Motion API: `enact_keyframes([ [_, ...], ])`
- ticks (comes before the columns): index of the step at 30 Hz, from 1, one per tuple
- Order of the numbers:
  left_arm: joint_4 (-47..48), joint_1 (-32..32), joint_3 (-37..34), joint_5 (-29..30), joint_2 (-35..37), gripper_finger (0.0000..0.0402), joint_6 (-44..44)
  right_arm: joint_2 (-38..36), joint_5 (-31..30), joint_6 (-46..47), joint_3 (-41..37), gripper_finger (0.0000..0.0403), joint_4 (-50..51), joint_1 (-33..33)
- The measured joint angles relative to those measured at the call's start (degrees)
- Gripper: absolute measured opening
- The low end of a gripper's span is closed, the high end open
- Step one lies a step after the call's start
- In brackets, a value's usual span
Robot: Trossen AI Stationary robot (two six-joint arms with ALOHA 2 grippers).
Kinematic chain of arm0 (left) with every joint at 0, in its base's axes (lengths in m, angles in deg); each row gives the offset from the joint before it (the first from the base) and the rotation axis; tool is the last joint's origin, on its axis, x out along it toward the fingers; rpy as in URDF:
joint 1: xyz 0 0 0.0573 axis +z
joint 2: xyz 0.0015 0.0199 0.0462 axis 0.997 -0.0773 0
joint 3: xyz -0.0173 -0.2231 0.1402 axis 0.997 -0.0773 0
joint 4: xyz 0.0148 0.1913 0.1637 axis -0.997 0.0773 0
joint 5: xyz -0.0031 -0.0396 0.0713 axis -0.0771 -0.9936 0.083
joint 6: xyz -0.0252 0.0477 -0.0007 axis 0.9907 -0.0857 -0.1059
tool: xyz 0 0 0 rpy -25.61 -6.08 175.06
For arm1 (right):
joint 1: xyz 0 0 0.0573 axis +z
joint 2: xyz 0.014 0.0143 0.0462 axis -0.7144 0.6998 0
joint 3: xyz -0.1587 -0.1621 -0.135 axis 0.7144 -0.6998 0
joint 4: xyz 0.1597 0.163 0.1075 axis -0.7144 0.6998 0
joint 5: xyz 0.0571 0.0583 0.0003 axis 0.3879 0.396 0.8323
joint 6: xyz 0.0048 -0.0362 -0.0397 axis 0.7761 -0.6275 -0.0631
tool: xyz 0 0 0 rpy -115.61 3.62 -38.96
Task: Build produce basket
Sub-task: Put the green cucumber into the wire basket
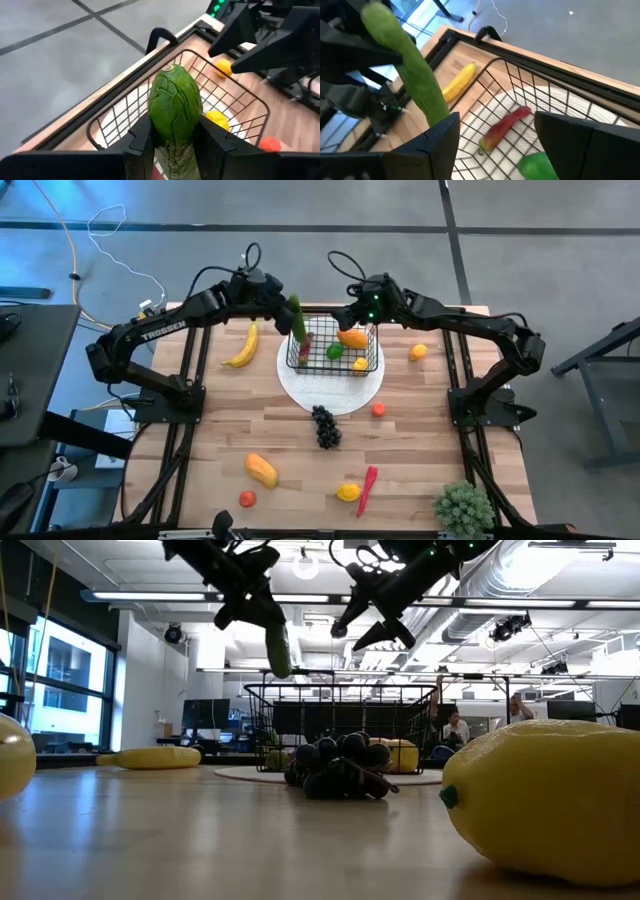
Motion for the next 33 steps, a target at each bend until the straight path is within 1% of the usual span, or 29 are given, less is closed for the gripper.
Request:
enact_keyframes([
  [2,1.1,-0.2,1.0,0.1,-1.5,0.0090,0.7,0.0,0.0,-0.1,0.0,0.0236,0.9,0.0],
  [8,1.5,-2.1,1.1,0.4,-6.0,0.0090,2.0,0.0,0.0,-2.1,0.0,0.0236,2.5,0.0],
  [15,1.6,-4.1,1.1,5.4,-11.3,0.0092,2.6,0.0,0.0,-3.2,0.0,0.0236,3.5,0.0],
  [18,1.5,-4.6,1.1,6.3,-12.6,0.0102,2.6,0.0,0.0,-3.5,0.0,0.0236,3.9,0.0],
  [27,1.6,-5.2,1.1,6.3,-15.6,0.0140,4.9,0.1,0.0,-3.5,0.0,0.0236,5.4,0.0],
  [33,1.6,-5.2,1.1,6.3,-15.5,0.0166,4.9,0.1,0.0,-3.5,0.0,0.0236,7.8,0.0],
])
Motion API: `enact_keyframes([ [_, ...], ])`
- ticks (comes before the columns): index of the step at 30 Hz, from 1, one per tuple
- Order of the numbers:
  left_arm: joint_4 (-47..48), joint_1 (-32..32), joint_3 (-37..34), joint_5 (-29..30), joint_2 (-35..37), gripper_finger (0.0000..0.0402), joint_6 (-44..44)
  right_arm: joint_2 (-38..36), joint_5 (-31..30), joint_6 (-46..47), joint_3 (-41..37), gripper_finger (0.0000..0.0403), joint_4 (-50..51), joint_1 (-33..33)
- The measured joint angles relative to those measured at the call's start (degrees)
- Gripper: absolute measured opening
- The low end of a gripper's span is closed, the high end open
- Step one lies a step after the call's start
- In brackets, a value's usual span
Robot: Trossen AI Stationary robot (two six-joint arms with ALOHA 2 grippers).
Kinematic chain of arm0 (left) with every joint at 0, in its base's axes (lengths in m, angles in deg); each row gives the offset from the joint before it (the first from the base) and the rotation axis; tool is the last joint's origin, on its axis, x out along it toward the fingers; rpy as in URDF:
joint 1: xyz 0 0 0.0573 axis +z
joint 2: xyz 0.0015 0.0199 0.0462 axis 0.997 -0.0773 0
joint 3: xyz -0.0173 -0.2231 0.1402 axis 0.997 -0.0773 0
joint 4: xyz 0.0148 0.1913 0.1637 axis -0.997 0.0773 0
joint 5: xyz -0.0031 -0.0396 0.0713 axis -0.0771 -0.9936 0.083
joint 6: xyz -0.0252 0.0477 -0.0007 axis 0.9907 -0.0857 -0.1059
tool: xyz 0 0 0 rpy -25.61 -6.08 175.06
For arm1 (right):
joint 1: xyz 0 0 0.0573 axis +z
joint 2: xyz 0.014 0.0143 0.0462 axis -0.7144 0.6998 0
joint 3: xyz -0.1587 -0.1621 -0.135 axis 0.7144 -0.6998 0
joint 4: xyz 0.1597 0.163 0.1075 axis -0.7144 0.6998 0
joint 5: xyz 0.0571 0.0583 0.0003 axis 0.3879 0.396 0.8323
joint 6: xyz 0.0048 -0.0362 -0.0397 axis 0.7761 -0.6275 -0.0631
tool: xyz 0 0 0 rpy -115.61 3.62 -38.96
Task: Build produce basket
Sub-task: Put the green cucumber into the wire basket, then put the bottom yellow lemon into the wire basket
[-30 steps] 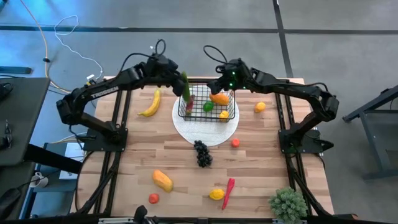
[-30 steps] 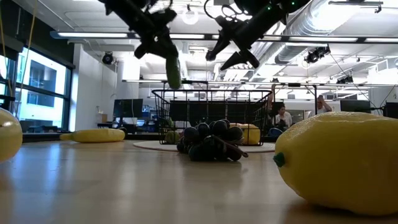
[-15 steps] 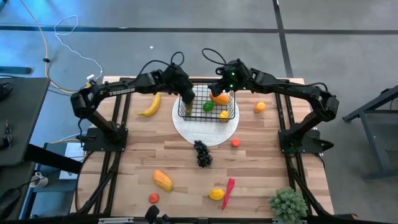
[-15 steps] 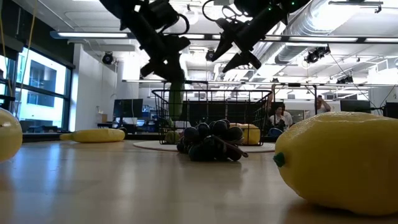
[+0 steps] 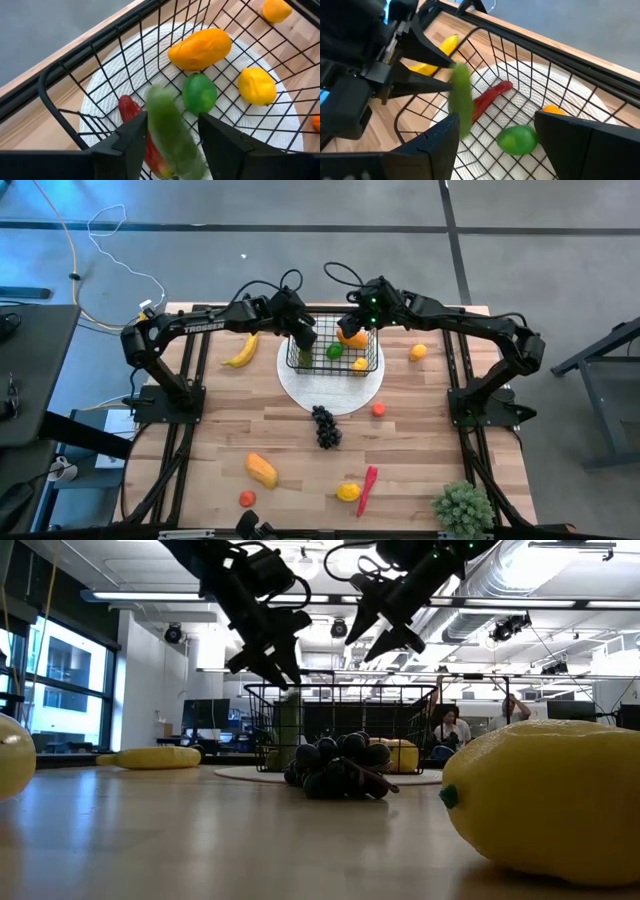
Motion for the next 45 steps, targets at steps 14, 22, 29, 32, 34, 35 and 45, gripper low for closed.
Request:
enact_keyframes([
  [14,-0.8,0.9,0.0,1.0,2.4,0.0192,-1.4,-2.0,-0.6,0.6,0.0,0.0236,6.0,-0.2],
  [22,-0.5,3.1,0.0,0.4,9.0,0.0189,-6.0,-6.8,-5.2,5.0,0.0,0.0236,13.5,-0.7],
  [29,0.2,4.9,0.0,0.4,14.5,0.0189,-9.9,-10.5,-9.3,9.8,0.0,0.0236,20.1,-0.6],
  [32,1.7,5.1,0.0,0.4,16.5,0.0189,-11.8,-11.4,-8.9,12.5,0.0,0.0236,23.6,-0.4],
  [34,3.1,5.1,0.0,0.4,17.6,0.0189,-13.5,-11.4,-7.3,14.1,0.0,0.0236,25.8,0.3],
  [35,3.7,5.0,0.0,0.4,18.2,0.0189,-14.2,-11.4,-6.1,14.8,0.0,0.0236,26.9,0.8],
  [45,5.5,5.0,0.0,-1.0,20.3,0.0187,-17.0,-11.4,-1.5,23.8,0.0,0.0236,29.1,13.5],
])
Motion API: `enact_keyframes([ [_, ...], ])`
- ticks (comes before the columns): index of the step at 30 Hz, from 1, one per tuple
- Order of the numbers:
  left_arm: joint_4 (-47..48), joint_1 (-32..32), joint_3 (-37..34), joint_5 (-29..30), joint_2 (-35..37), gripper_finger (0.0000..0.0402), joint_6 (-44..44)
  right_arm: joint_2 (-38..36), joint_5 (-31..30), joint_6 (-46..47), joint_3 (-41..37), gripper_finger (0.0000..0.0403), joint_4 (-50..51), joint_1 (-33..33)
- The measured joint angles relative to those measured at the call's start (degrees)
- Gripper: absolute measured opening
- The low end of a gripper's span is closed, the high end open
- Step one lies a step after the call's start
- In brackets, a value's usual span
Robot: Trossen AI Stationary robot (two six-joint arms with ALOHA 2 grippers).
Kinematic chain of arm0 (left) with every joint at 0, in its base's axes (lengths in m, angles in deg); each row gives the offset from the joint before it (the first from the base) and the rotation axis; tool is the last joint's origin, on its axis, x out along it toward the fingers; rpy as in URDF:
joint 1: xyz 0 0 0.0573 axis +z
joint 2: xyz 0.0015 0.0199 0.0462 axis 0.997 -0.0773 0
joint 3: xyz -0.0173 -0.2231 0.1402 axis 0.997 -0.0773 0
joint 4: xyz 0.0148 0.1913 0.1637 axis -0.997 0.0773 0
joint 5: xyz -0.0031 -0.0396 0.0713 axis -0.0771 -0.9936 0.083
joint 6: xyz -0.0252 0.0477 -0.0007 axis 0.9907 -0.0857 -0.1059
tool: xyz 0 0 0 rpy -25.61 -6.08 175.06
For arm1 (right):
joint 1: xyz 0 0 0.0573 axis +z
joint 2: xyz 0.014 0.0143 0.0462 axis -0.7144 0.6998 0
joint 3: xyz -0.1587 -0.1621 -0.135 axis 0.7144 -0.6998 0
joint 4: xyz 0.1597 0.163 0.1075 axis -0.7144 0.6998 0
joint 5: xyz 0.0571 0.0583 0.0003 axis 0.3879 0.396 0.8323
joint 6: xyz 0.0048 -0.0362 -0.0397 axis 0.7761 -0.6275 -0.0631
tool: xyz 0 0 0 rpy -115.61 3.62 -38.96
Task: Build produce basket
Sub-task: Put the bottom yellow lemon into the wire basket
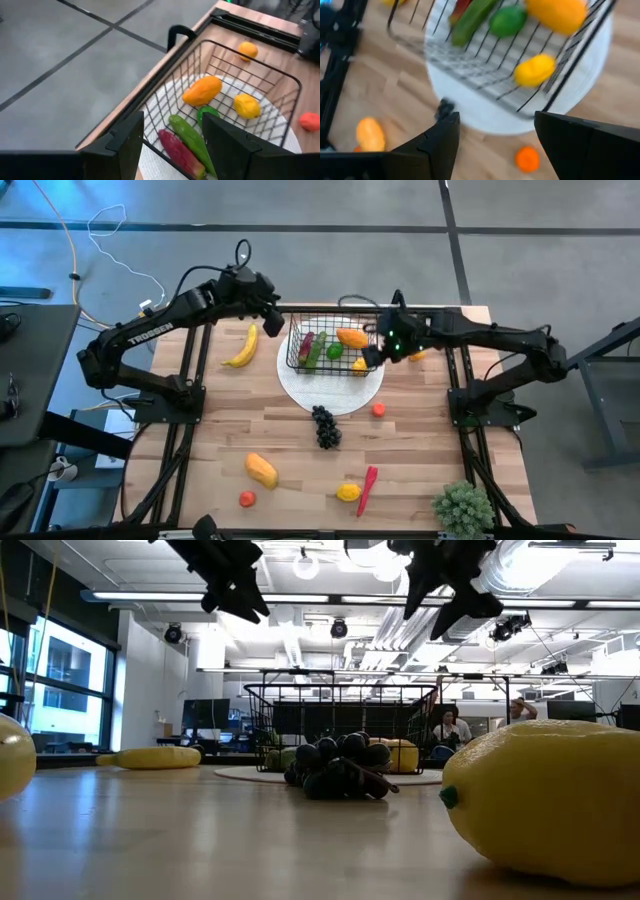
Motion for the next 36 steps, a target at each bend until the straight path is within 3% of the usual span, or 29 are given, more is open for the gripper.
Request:
enact_keyframes([
  [5,0.7,-0.3,0.0,-3.0,0.0,0.0186,-0.1,0.0,-0.2,3.7,-0.1,0.0236,0.3,7.2],
  [12,1.6,-2.5,0.0,-7.4,0.8,0.0186,5.4,0.0,-0.5,-0.9,-0.1,0.0236,0.3,13.5],
  [23,5.4,-10.8,0.0,-10.7,4.0,0.0186,22.8,0.9,-0.5,-5.0,-0.2,0.0236,-0.7,22.3],
  [29,11.2,-16.6,0.0,-10.5,6.8,0.0186,30.7,3.6,-0.5,-12.7,-0.2,0.0236,-6.6,26.9],
  [36,21.6,-21.9,0.0,-7.8,8.1,0.0186,32.3,7.1,-0.5,-23.3,-0.2,0.0236,-12.6,31.4],
])
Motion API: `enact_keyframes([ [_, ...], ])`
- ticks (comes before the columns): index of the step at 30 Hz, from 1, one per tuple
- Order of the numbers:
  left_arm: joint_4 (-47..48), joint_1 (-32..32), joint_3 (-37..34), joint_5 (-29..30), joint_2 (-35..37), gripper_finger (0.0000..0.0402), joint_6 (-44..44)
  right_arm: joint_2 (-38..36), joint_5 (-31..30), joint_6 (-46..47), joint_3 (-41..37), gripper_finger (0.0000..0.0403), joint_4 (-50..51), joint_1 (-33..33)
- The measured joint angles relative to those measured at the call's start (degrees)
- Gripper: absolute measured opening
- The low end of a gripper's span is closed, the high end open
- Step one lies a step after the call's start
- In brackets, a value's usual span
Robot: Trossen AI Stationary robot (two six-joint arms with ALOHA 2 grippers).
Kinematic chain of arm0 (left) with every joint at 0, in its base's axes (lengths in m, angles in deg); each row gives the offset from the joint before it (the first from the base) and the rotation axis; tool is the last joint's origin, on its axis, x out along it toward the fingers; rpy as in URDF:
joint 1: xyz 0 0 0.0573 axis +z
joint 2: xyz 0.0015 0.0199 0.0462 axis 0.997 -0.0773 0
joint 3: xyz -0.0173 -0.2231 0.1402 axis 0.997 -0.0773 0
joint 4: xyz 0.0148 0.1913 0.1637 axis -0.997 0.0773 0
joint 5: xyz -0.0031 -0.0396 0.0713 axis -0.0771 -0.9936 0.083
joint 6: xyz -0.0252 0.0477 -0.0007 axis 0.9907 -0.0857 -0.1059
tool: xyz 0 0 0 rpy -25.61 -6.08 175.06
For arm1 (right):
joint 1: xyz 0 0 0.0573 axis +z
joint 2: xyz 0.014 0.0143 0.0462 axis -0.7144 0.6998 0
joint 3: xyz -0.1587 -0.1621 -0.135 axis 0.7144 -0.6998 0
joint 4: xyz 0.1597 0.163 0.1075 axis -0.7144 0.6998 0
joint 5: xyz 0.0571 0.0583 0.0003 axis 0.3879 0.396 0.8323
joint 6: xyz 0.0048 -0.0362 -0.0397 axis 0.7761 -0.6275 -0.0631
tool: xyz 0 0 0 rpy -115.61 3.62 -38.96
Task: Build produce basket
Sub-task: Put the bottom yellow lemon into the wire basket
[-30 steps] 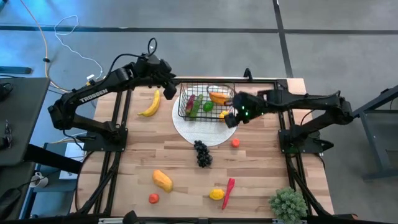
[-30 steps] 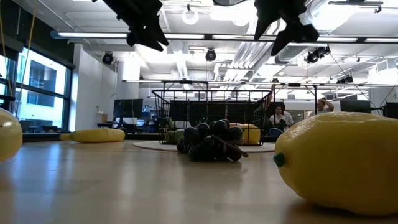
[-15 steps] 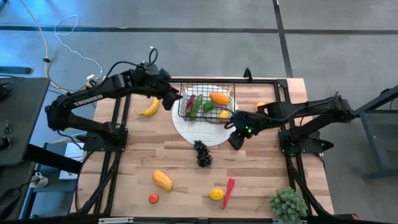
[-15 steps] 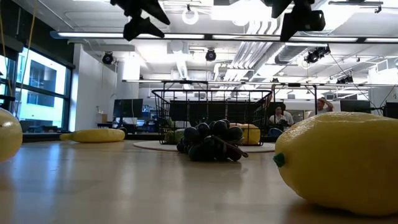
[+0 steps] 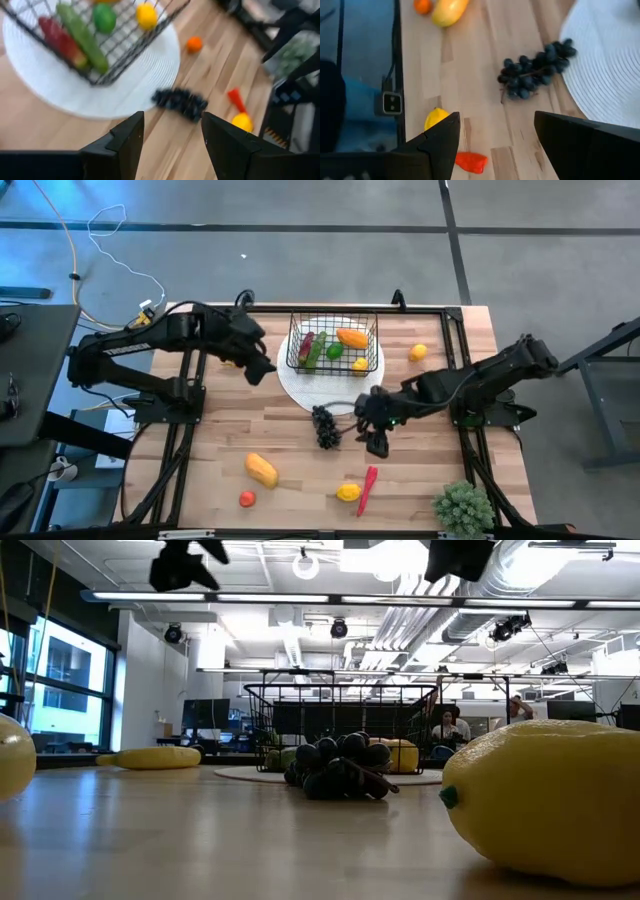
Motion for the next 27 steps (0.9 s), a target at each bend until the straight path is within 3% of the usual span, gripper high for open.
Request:
enact_keyframes([
  [10,6.8,-5.8,0.0,5.2,0.0,0.0186,2.8,6.3,0.3,-10.7,0.0,0.0236,-4.9,6.5],
  [27,7.3,-7.3,0.0,5.4,-0.1,0.0186,4.2,18.9,4.2,-10.8,0.0,0.0236,-14.9,11.3],
])
